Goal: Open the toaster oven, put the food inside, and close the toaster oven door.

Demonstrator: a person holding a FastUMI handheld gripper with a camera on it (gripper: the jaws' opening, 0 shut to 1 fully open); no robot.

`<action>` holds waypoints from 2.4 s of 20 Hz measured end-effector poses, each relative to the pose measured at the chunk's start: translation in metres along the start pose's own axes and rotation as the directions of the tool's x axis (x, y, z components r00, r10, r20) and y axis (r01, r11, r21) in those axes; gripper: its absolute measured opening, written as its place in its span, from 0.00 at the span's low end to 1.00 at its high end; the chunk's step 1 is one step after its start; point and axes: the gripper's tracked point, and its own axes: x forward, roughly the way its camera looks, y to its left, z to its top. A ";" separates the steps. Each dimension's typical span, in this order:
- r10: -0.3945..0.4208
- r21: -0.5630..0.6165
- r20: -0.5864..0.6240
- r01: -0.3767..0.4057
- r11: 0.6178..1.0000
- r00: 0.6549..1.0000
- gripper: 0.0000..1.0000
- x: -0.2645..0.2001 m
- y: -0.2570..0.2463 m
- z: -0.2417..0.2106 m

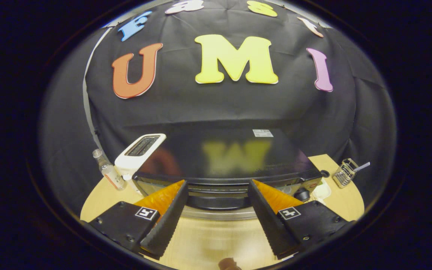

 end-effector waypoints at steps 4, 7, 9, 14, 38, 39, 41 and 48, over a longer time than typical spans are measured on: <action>0.000 0.002 0.018 0.000 1.000 1.000 1.00 -0.024 0.001 -0.020; -0.004 -0.001 0.027 0.004 1.000 1.000 1.00 -0.040 0.001 -0.038; 0.000 -0.018 0.043 0.001 1.000 0.999 1.00 -0.051 0.001 -0.052; -0.013 -0.006 0.083 0.014 1.000 0.996 1.00 -0.068 -0.001 -0.091; 0.047 0.059 -0.061 -0.043 0.997 0.997 1.00 -0.077 -0.006 -0.228; 0.070 0.076 -0.064 -0.065 0.995 0.995 1.00 -0.082 -0.005 -0.225; 0.092 0.095 -0.053 -0.086 0.992 0.994 1.00 -0.093 -0.010 -0.212; 0.095 0.018 -0.006 -0.095 0.995 0.995 1.00 -0.128 -0.060 -0.174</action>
